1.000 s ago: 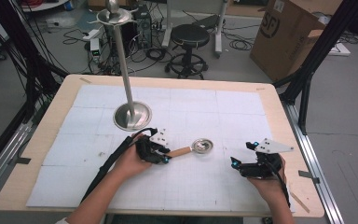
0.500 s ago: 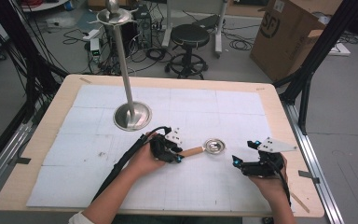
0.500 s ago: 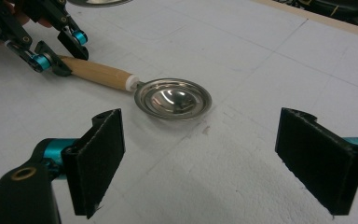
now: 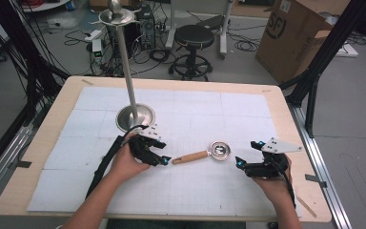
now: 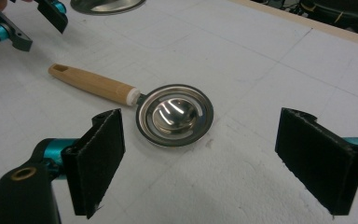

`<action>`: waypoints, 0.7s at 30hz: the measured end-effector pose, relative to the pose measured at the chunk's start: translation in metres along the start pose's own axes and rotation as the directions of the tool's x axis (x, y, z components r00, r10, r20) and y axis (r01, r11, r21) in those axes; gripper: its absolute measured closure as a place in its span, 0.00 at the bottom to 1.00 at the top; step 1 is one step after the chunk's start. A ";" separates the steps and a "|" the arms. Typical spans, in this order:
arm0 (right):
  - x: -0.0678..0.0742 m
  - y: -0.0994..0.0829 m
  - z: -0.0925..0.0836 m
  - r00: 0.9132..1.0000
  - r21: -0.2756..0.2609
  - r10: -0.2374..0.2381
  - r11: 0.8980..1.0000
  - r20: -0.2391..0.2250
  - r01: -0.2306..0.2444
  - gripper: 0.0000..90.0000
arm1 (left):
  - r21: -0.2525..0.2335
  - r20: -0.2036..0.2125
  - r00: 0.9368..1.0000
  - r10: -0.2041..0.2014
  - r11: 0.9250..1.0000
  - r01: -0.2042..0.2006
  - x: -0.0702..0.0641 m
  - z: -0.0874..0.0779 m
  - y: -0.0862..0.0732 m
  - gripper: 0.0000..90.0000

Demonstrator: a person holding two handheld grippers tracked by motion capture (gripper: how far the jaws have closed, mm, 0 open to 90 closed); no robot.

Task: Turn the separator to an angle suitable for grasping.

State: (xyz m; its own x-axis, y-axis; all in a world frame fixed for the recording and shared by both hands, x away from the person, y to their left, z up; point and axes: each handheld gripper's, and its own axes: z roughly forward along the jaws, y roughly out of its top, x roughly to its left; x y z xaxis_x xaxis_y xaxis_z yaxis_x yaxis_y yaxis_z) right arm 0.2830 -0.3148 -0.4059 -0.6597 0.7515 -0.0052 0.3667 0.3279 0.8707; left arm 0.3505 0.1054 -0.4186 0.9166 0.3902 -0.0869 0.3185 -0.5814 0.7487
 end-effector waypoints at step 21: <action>0.003 0.021 0.031 0.997 -0.012 -0.025 1.000 -0.066 0.025 0.16 | -0.164 -0.098 0.989 -0.115 0.982 0.098 0.024 -0.073 -0.049 0.14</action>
State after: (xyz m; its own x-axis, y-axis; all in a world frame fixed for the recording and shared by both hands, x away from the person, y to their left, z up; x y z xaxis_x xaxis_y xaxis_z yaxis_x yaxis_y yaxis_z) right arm 0.3089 -0.2881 -0.4032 -0.7107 0.7035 0.0054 0.3424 0.3392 0.8762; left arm 0.3393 0.1953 -0.4099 0.8461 0.5221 -0.1074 0.3625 -0.4159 0.8341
